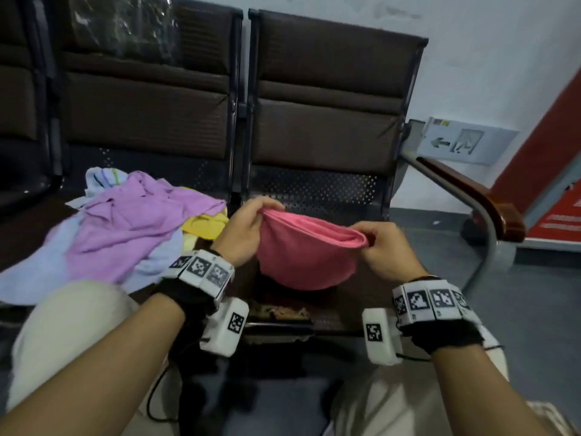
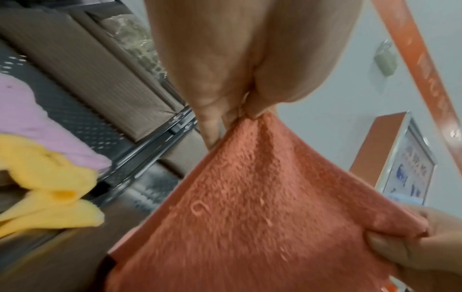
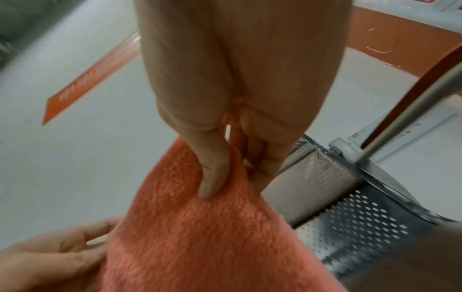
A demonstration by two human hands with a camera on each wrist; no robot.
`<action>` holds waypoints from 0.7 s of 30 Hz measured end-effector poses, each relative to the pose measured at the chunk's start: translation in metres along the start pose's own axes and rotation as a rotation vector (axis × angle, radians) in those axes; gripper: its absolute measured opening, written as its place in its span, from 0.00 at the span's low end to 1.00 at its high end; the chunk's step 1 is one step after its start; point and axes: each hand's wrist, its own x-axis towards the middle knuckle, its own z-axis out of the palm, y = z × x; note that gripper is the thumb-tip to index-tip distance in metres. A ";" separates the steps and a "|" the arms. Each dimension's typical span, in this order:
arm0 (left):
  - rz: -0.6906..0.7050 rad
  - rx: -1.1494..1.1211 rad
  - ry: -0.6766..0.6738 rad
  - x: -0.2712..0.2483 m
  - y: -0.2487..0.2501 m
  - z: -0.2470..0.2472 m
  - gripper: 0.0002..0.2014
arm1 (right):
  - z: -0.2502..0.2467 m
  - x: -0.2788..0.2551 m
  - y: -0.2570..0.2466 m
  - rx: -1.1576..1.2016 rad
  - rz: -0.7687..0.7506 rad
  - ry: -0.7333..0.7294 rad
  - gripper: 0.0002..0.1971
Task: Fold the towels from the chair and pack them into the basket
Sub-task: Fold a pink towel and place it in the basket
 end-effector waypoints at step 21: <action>-0.290 0.279 -0.095 0.083 -0.137 0.033 0.13 | 0.073 0.090 0.104 -0.153 0.390 -0.113 0.13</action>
